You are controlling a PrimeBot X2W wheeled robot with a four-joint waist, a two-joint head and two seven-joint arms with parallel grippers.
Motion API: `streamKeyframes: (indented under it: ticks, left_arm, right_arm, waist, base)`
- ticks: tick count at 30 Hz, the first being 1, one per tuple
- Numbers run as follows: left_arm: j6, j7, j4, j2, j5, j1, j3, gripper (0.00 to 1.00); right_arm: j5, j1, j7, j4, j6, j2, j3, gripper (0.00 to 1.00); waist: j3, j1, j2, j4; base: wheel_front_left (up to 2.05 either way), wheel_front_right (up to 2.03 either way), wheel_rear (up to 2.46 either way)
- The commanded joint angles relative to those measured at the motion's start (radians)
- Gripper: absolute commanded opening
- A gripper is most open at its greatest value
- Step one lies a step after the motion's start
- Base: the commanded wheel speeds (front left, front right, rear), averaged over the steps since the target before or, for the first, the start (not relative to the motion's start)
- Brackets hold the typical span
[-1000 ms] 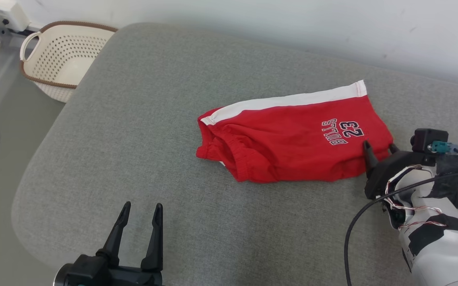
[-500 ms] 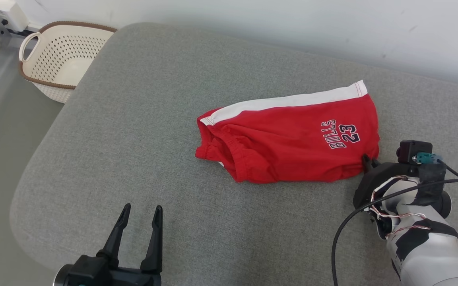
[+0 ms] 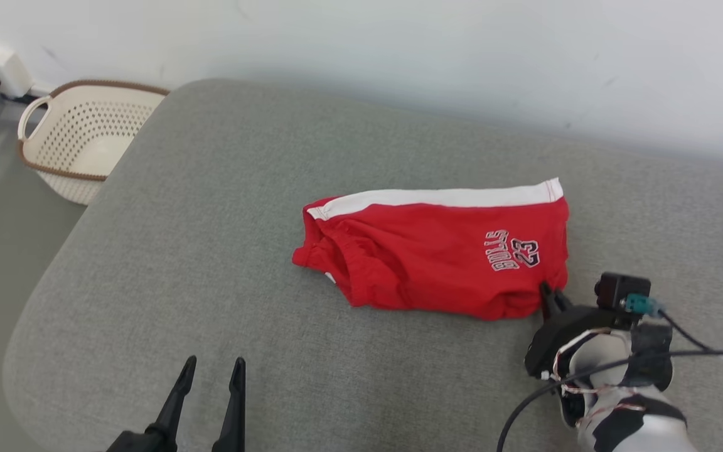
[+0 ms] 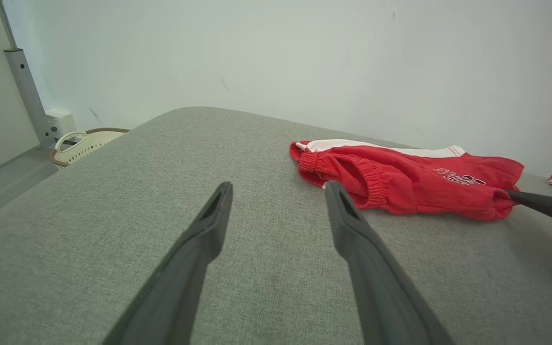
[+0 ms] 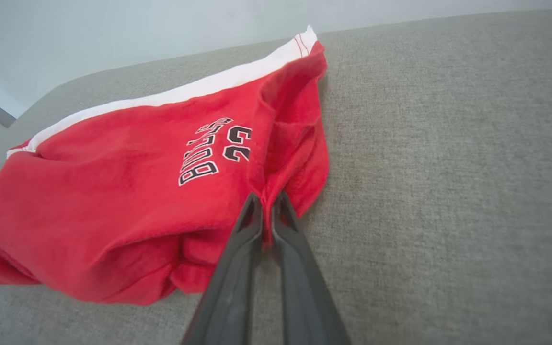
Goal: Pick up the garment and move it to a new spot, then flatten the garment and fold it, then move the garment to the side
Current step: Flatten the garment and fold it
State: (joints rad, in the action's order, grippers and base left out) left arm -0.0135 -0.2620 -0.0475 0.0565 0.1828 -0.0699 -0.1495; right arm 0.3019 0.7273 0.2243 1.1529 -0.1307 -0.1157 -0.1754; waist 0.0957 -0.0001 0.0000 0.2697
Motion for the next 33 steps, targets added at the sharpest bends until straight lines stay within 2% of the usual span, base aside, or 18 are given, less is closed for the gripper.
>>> streamKeyframes:
  ticks: [1,8,10,15,23,33]
  left_arm:
    - [0.001,-0.004,-0.002,0.003,-0.010,0.022,0.003,1.00]
    - [0.010,-0.004,-0.004,0.003,-0.016,0.055,0.012,1.00]
    - [0.009,-0.004,-0.002,0.003,-0.017,0.056,0.011,1.00]
    - [0.011,-0.004,-0.001,0.002,-0.018,0.067,0.019,1.00]
    - [0.010,-0.004,0.005,0.002,-0.023,0.083,0.027,1.00]
    - [0.016,-0.004,-0.002,0.002,-0.025,0.090,0.030,1.00]
  right_arm:
    - [0.017,-0.031,0.008,-0.015,0.000,0.007,-0.014,0.00]
    - [0.084,-0.178,0.022,-0.143,0.000,0.014,-0.125,0.00]
    - [0.107,-0.246,0.018,-0.211,0.000,-0.006,-0.165,0.00]
    - [0.148,-0.353,-0.012,-0.342,0.000,-0.035,-0.190,0.00]
    - [0.152,-0.484,-0.093,-0.518,0.000,-0.067,-0.148,0.00]
    - [0.098,-0.649,-0.199,-0.729,0.000,-0.046,-0.016,0.00]
  waist:
    - [-0.031,0.0001,0.0000,-0.029]
    - [-0.065,0.0001,0.0000,-0.075]
    - [-0.073,0.0001,0.0000,-0.091]
    - [-0.080,0.0001,0.0000,-0.119]
    - [-0.088,0.0001,0.0000,-0.151]
    - [-0.107,0.0001,0.0000,-0.154]
  base:
    - [0.00,0.00,0.00]
    - [0.00,0.00,0.00]
    - [0.00,0.00,0.00]
    - [0.00,0.00,0.00]
    - [0.00,0.00,0.00]
    - [0.00,0.00,0.00]
